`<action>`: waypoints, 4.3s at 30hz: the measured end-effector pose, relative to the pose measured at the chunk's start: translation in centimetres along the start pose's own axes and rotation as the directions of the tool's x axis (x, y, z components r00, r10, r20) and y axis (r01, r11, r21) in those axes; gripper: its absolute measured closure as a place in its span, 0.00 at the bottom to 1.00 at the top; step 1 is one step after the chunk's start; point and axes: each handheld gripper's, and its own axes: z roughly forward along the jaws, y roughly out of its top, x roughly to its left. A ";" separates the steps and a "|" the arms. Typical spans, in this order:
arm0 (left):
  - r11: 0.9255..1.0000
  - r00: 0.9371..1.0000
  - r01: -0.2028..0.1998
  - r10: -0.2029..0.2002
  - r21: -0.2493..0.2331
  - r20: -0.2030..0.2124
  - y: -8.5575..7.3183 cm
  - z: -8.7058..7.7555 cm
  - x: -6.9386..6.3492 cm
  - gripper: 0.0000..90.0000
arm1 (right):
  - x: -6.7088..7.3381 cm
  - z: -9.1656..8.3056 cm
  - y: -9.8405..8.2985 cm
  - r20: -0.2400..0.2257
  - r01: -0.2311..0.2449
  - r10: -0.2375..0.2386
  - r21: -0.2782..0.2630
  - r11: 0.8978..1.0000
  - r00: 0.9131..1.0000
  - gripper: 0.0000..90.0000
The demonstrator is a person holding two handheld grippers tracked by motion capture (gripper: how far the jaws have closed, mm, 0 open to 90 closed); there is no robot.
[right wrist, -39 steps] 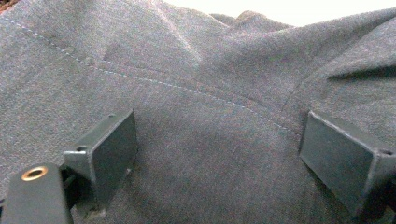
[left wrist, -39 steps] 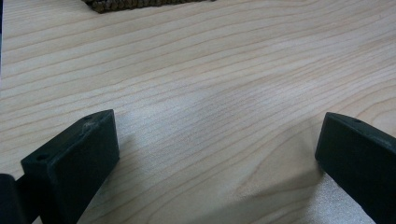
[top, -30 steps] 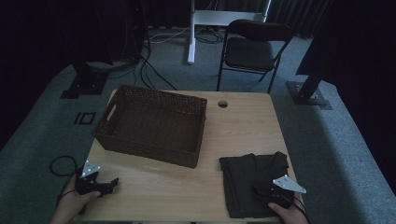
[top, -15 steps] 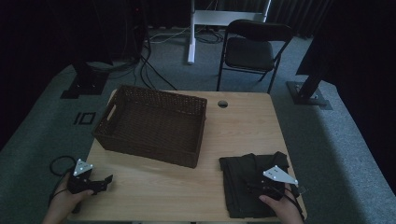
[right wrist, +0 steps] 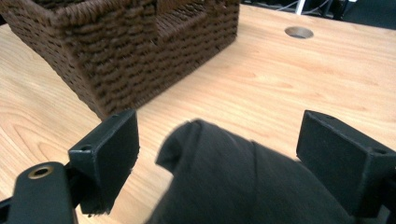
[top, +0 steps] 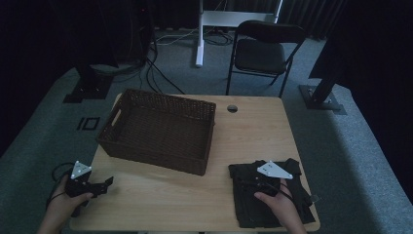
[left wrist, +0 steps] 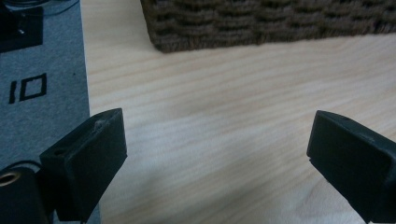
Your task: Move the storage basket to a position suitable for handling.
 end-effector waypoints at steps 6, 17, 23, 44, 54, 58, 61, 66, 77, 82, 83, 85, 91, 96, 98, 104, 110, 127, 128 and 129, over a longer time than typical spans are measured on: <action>1.000 1.000 0.008 -0.007 -0.023 0.016 0.9 -0.3 0.6 0.06 | 0.8 0.9 0.9 -0.016 0.012 -0.012 -0.008 1.000 1.000 0.14; 0.997 0.999 -0.016 0.019 -0.072 0.033 3.3 -1.2 1.7 0.06 | 2.4 3.0 3.5 -0.043 0.022 -0.023 -0.021 1.000 0.999 0.14; 0.994 0.999 -0.028 0.032 -0.108 0.035 5.1 -2.0 2.3 0.06 | 3.0 3.9 4.7 -0.043 0.033 -0.035 -0.033 0.999 0.998 0.15; 0.971 0.999 0.014 -0.001 -0.239 0.054 10.0 -1.7 4.7 0.06 | 4.7 5.8 7.3 -0.046 0.009 -0.012 -0.067 0.998 0.999 0.15; 0.974 0.999 0.015 -0.008 -0.224 0.033 11.6 0.3 5.5 0.08 | 5.6 7.2 8.2 -0.037 0.015 -0.017 -0.056 0.998 0.999 0.15; 0.974 1.000 0.020 -0.014 -0.224 0.028 12.3 1.5 5.5 0.14 | 5.8 7.9 8.4 -0.027 0.001 -0.003 -0.055 0.999 1.000 0.15; 0.978 1.000 0.007 -0.005 -0.210 0.008 12.8 2.4 5.4 0.15 | 5.9 8.2 8.4 -0.019 -0.005 0.004 -0.058 0.998 1.000 0.16; 0.983 0.999 -0.039 0.039 -0.179 -0.004 13.2 3.5 5.0 0.21 | 6.1 9.1 8.4 -0.010 -0.033 0.032 -0.056 0.998 0.999 0.28; 0.990 0.999 -0.040 0.043 -0.134 0.018 12.6 5.2 4.4 0.35 | 6.9 10.5 7.7 0.027 -0.035 0.036 -0.025 0.999 0.999 0.37; 0.994 0.998 0.022 -0.014 -0.108 0.069 12.4 5.2 4.4 0.49 | 7.1 11.1 7.3 0.025 -0.046 0.046 -0.024 0.999 0.999 0.40; 0.994 0.998 0.025 -0.018 -0.108 0.066 12.4 5.2 4.3 0.53 | 7.1 11.2 7.2 0.023 -0.049 0.050 -0.022 0.999 0.998 0.41; 0.994 0.999 0.035 -0.031 -0.107 0.041 12.4 5.1 4.1 0.59 | 7.3 11.4 7.1 0.007 -0.081 0.081 0.001 0.997 0.997 0.48; 0.982 0.991 0.132 -0.133 -0.137 0.004 11.9 4.9 3.5 0.70 | 7.7 11.3 7.3 0.035 -0.124 0.123 0.034 0.992 0.992 0.57; 0.972 0.985 0.169 -0.172 -0.161 -0.004 11.4 4.6 2.7 0.71 | 7.8 11.3 7.3 0.083 -0.156 0.153 0.032 0.987 0.985 0.65; 0.973 0.984 0.174 -0.179 -0.153 -0.021 11.3 4.4 2.3 0.71 | 7.7 11.3 7.3 0.096 -0.163 0.159 0.033 0.986 0.983 0.67; 0.975 0.982 0.173 -0.182 -0.138 -0.052 11.1 3.9 1.2 0.71 | 7.5 11.2 7.3 0.123 -0.145 0.139 0.044 0.988 0.983 0.71; 0.976 0.979 0.178 -0.188 -0.127 -0.073 10.8 3.4 0.0 0.72 | 7.1 10.8 7.3 0.131 -0.135 0.127 0.057 0.989 0.983 0.75; 0.965 0.968 0.225 -0.237 -0.137 -0.077 8.8 1.3 -3.6 0.72 | 5.9 8.1 6.0 0.107 -0.104 0.096 0.069 0.992 0.990 0.76; 0.964 0.968 0.227 -0.239 -0.136 -0.076 8.6 1.2 -3.8 0.72 | 5.8 7.9 5.9 0.104 -0.106 0.098 0.069 0.992 0.990 0.76; 0.964 0.967 0.229 -0.241 -0.137 -0.077 8.6 1.1 -4.0 0.72 | 5.6 7.7 5.8 0.100 -0.109 0.102 0.067 0.992 0.990 0.76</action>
